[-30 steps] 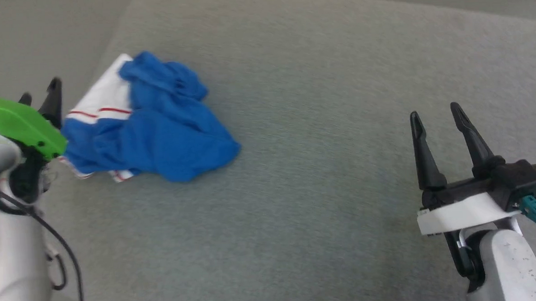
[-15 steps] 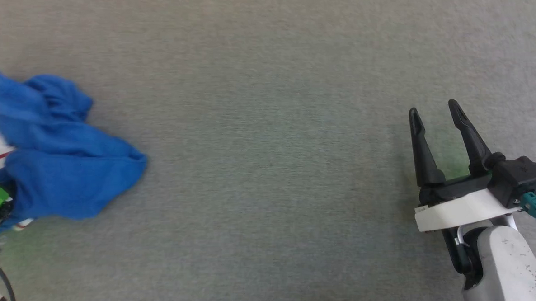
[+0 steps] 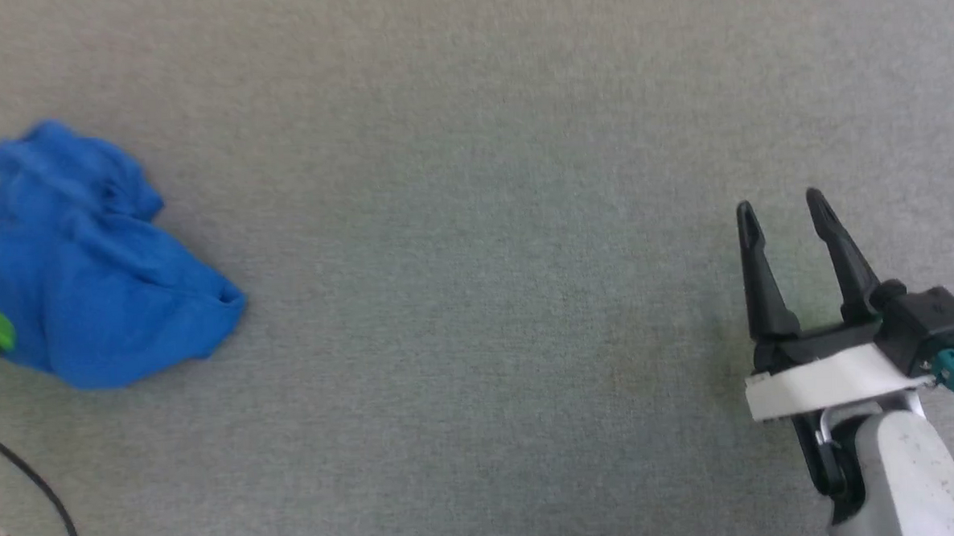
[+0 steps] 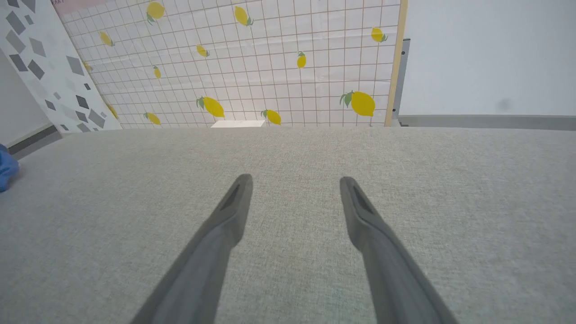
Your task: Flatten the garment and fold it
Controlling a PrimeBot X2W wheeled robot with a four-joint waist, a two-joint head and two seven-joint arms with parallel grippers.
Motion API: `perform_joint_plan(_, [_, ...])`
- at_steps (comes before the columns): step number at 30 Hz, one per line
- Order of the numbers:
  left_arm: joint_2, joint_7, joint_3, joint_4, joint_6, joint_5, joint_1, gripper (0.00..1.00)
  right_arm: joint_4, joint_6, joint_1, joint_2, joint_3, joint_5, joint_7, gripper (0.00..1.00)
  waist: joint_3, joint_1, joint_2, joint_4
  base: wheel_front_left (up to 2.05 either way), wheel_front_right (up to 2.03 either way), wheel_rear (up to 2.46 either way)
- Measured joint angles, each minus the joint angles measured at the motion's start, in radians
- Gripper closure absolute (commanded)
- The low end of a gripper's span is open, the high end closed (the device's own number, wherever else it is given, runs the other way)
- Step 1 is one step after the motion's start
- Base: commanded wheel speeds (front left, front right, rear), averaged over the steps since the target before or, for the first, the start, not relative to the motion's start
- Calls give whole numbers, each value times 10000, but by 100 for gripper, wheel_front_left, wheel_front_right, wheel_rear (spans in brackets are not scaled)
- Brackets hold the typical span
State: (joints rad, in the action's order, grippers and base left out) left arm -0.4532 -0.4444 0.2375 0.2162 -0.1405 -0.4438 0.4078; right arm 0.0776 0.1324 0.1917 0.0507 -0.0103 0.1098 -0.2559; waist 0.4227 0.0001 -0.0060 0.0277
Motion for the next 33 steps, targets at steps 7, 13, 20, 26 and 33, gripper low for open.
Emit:
perform_joint_plan(7, [-265,4358,-815,69,709,1331,1133,100,113,0,-779,-4,242,199,-2,0,-1299,-1,0,219,0,0,0])
perform_joint_plan(13, [-104,5714,-1985,-159,1206,1998,2089,100,178,0,-1472,-4,389,303,-2,0,-2504,-1,0,260,0,0,0])
perform_joint_plan(20, [834,5655,-3417,-662,1712,2211,2801,100,190,0,-1974,-6,418,328,-8,0,-3552,-1,0,-64,0,0,0])
perform_joint_plan(26, [2165,5323,-4564,-556,2044,1914,3035,100,182,0,-2186,-2,449,316,-8,0,-3979,-2,0,-858,0,0,0])
perform_joint_plan(33, [3476,5056,-5432,545,2276,984,2979,100,176,0,-2283,2,410,305,-8,0,-4130,-2,0,-1892,0,0,0])
